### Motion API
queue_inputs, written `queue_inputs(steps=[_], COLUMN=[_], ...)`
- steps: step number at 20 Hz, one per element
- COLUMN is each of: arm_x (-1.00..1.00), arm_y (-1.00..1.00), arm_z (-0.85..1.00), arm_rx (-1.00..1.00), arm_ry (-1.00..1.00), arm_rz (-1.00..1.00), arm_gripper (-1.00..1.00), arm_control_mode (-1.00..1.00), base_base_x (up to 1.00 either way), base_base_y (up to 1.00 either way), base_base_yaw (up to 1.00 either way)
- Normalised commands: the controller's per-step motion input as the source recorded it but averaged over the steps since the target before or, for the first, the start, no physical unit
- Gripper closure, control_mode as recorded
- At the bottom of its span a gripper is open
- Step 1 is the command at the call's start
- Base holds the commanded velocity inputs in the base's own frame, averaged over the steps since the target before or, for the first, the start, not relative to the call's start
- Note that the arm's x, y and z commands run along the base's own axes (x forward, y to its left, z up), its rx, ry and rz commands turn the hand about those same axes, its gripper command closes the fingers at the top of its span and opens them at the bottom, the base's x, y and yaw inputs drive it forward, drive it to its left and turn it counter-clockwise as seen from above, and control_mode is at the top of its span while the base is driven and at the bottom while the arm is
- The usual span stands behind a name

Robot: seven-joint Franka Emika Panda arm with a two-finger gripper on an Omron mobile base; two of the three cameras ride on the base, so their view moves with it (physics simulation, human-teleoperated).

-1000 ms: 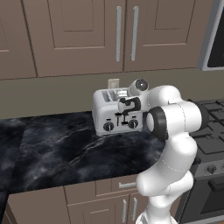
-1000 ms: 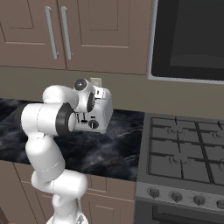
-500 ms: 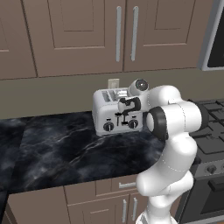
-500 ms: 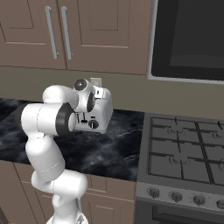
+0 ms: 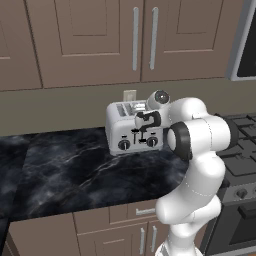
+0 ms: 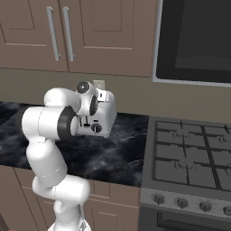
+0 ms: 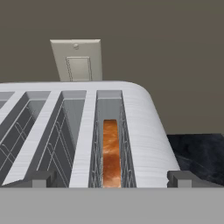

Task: Start the toaster. Once the lever pops up, take the bread to the plate on the dining counter.

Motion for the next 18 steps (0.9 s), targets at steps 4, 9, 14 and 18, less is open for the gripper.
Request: queue_inputs(steps=[4, 9, 14, 18], arm_x=[0.00, 0.00, 0.00, 0.00], arm_y=[0.00, 0.00, 0.00, 0.00], arm_z=[0.00, 0.00, 0.00, 0.00], arm_rx=[0.00, 0.00, 0.00, 0.00], arm_ry=[0.00, 0.00, 0.00, 0.00], arm_rz=[0.00, 0.00, 0.00, 0.00], arm_gripper=[-1.00, -1.00, -1.00, -1.00], arm_control_mode=[-1.00, -1.00, -1.00, -1.00], base_base_x=[0.00, 0.00, 0.00, 0.00], base_base_y=[0.00, 0.00, 0.00, 0.00], base_base_yaw=[0.00, 0.00, 0.00, 0.00])
